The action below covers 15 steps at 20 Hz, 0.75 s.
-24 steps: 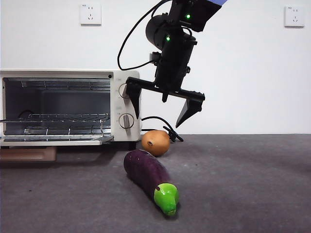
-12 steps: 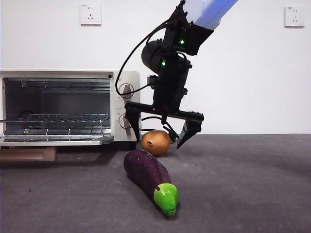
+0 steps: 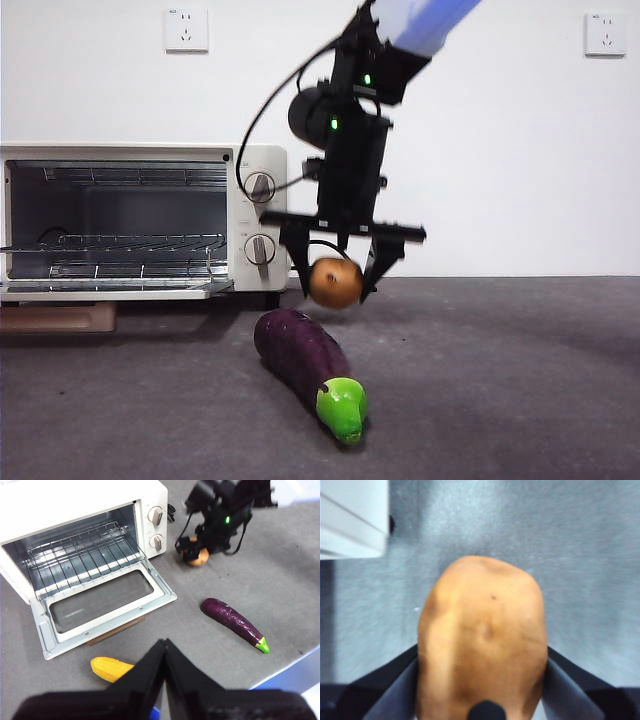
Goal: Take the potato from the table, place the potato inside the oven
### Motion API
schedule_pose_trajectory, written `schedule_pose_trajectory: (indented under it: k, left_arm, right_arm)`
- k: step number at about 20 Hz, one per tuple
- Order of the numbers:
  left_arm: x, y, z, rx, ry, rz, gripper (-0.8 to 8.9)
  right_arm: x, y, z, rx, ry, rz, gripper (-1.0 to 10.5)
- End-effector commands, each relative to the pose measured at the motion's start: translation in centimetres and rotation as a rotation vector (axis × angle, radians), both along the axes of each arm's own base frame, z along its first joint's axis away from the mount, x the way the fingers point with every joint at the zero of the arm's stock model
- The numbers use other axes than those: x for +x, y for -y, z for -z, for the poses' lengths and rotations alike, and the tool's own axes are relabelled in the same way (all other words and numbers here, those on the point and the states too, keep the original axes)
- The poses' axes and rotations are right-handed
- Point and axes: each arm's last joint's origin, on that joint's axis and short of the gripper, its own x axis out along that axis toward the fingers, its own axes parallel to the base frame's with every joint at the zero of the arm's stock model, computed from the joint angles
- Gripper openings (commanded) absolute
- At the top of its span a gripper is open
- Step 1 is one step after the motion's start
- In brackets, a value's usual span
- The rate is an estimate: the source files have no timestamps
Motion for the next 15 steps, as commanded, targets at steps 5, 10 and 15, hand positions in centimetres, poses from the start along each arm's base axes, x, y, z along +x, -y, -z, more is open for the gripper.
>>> schedule_pose_trajectory:
  k: [5,10,15]
  left_arm:
    - [0.0,0.0,0.0,0.011,0.009,0.009,-0.05]
    - [0.0,0.0,0.0,0.011,0.009,0.009,-0.05]
    - [0.0,0.0,0.0,0.011,0.009,0.009,-0.04]
  right_arm:
    - [-2.4,-1.3,-5.9,-0.019,-0.125,-0.197,0.0]
    - [-5.6,-4.8,-7.4,0.056,-0.181,-0.376,0.0]
    - [-8.0,-10.3,-8.6,0.143,0.073,-0.478,0.0]
